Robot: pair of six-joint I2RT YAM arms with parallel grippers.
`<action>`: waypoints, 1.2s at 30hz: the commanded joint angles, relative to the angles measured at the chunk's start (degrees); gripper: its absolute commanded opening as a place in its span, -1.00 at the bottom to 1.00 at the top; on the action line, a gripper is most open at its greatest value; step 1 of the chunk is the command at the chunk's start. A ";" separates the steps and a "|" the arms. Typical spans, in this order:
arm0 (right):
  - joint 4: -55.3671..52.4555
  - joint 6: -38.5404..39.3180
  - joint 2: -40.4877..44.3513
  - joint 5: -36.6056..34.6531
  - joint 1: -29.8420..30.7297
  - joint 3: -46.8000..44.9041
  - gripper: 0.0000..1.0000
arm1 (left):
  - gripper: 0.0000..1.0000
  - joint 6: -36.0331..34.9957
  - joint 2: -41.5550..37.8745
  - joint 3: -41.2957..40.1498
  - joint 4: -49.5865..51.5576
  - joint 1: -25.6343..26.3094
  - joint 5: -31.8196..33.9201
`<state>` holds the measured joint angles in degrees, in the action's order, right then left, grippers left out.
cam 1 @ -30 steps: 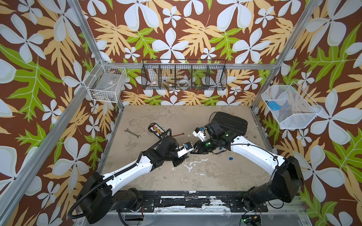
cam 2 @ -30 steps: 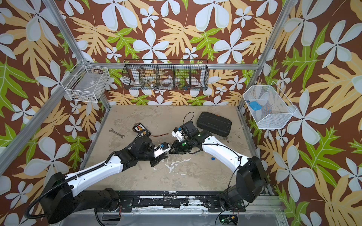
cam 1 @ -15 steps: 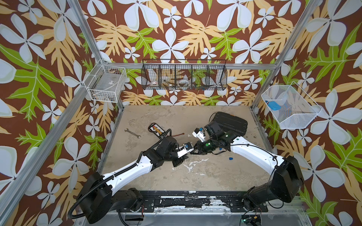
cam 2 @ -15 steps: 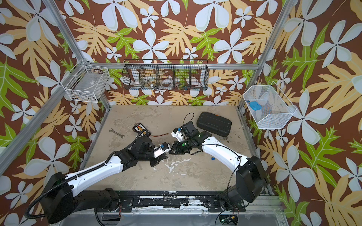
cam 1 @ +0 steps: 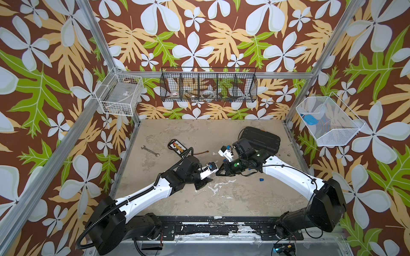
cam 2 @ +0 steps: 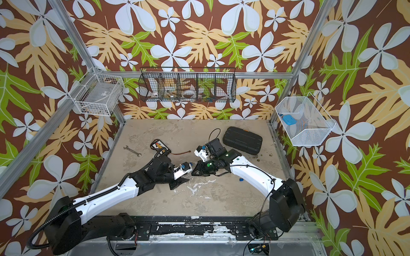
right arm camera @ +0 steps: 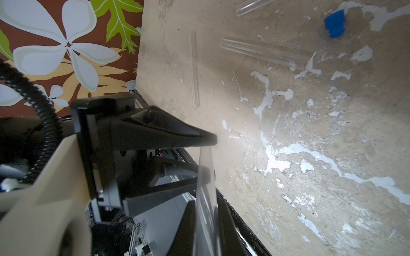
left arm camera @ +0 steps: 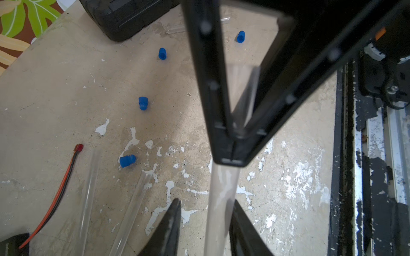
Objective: Insert stoppers into test tubes
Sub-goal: Pick up the test tube at the center of the board.
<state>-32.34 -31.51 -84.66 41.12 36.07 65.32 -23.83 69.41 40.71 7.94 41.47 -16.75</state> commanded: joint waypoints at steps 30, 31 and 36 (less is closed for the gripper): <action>1.84 -2.33 0.70 6.04 0.05 -1.23 -0.77 | -0.77 -0.85 -2.33 -2.99 -3.29 0.01 0.16; 1.73 -2.23 0.73 6.01 0.05 -1.16 -0.75 | -0.80 -0.94 -2.51 -3.00 -3.29 0.00 0.23; 2.68 -2.80 1.06 6.43 0.05 -1.59 -0.35 | -0.96 -1.46 -3.39 -3.59 -3.63 0.02 0.44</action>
<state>-29.23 -34.15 -83.72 46.00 36.01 64.07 -25.32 66.52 37.32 6.44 41.60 -16.88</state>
